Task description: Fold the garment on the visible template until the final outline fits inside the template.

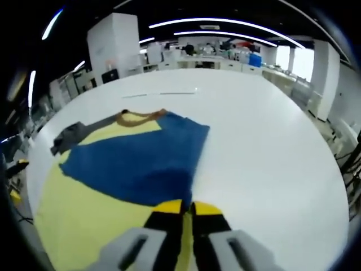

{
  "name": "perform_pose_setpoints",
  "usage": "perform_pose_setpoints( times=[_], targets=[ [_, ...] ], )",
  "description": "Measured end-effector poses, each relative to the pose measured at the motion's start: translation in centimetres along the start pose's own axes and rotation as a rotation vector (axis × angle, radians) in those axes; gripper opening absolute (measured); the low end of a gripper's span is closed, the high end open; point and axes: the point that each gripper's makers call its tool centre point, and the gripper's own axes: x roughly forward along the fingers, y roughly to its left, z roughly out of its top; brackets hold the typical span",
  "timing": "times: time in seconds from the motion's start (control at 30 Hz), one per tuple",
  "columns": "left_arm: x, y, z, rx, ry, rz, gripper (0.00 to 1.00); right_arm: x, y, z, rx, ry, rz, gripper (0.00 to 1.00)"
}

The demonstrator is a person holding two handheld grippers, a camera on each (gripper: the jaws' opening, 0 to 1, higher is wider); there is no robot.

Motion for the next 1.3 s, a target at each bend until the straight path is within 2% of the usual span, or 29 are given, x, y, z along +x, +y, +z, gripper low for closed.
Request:
perform_pose_setpoints(
  times=[0.13,0.2,0.33,0.37,0.57,0.67,0.77,0.87,1.0,1.07,1.17,1.3],
  targets=[
    [0.3,0.5,0.1,0.011,0.004,0.003,0.94,0.0,0.0,0.0,-0.007,0.002,0.003,0.02],
    [0.4,1.0,0.2,0.020,0.009,0.010,0.93,-0.3,0.1,0.0,-0.004,0.009,0.005,0.07],
    [0.4,2.5,1.1,0.001,-0.042,0.035,0.87,-0.6,0.7,0.7,0.006,-0.027,0.036,0.40],
    [0.4,2.8,1.2,-0.004,-0.046,0.040,0.88,-0.7,0.9,1.1,-0.007,-0.043,0.049,0.45],
    [0.9,4.0,1.4,0.020,-0.042,0.066,0.86,-1.7,2.0,3.0,-0.077,-0.113,0.118,0.66],
    [1.5,5.3,1.8,0.045,-0.072,0.082,0.75,-2.4,2.5,3.3,-0.113,-0.133,0.134,0.77],
    [2.1,6.2,1.8,0.064,-0.064,0.089,0.68,-3.1,3.2,3.9,-0.133,-0.172,0.179,0.88],
    [2.6,7.3,2.0,0.090,-0.065,0.108,0.59,-4.4,4.1,4.4,-0.144,-0.201,0.231,0.95],
    [3.2,8.5,2.1,0.122,-0.051,0.125,0.52,-6.0,5.1,4.7,-0.183,-0.225,0.274,1.00],
    [4.0,9.6,1.8,0.112,-0.034,0.143,0.50,-6.8,5.7,4.3,-0.210,-0.221,0.287,1.00],
    [4.7,10.1,1.9,0.099,-0.036,0.134,0.46,-7.6,6.4,3.8,-0.249,-0.218,0.302,1.00],
    [5.5,10.9,1.1,0.127,0.011,0.129,0.41,-8.4,6.7,3.4,-0.264,-0.232,0.312,1.00]
  ],
)
